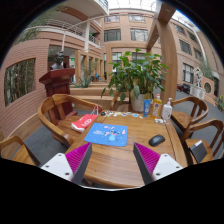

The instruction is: Arrange mouse

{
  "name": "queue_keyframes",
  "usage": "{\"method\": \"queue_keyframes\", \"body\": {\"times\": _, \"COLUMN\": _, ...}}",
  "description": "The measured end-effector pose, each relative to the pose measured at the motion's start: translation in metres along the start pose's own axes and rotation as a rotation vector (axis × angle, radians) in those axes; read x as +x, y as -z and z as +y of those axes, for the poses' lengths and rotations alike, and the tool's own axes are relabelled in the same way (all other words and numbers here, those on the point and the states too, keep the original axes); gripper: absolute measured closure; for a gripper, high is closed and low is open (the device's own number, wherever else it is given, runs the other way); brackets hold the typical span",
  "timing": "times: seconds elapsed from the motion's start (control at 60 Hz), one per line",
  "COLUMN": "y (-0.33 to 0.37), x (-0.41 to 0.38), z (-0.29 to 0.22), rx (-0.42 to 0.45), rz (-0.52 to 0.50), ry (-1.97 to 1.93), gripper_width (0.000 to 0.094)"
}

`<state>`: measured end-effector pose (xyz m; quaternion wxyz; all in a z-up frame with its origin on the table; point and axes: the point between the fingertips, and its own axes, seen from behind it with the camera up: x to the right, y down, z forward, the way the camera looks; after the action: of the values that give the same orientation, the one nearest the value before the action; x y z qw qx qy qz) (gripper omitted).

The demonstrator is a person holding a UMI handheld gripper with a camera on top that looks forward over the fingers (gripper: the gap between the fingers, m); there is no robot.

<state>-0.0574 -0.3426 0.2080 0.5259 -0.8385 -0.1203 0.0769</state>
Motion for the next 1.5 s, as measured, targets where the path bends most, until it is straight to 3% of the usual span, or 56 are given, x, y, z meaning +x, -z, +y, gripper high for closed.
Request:
{"method": "queue_keyframes", "body": {"times": 0.167, "y": -0.011, "x": 0.022, "z": 0.041, "rx": -0.077, "rz": 0.029, "ry": -0.015, "gripper_width": 0.0083}}
{"method": "queue_keyframes", "body": {"times": 0.433, "y": -0.087, "x": 0.112, "z": 0.122, "rx": -0.182, "rz": 0.108, "ry": -0.026, "gripper_width": 0.0086}}
{"method": "queue_keyframes", "body": {"times": 0.75, "y": -0.188, "x": 0.213, "z": 0.119, "rx": -0.171, "rz": 0.251, "ry": -0.078, "gripper_width": 0.0083}}
{"method": "queue_keyframes", "body": {"times": 1.267, "y": -0.316, "x": 0.275, "z": 0.091, "rx": -0.224, "rz": 0.305, "ry": -0.191, "gripper_width": 0.0091}}
{"method": "queue_keyframes", "body": {"times": 1.367, "y": -0.327, "x": 0.278, "z": 0.088, "rx": -0.239, "rz": 0.331, "ry": -0.184, "gripper_width": 0.0174}}
{"method": "queue_keyframes", "body": {"times": 1.467, "y": -0.334, "x": 0.269, "z": 0.084, "rx": -0.241, "rz": 0.322, "ry": -0.177, "gripper_width": 0.039}}
{"method": "queue_keyframes", "body": {"times": 1.5, "y": -0.335, "x": 0.267, "z": 0.084, "rx": -0.243, "rz": 0.323, "ry": -0.171, "gripper_width": 0.0417}}
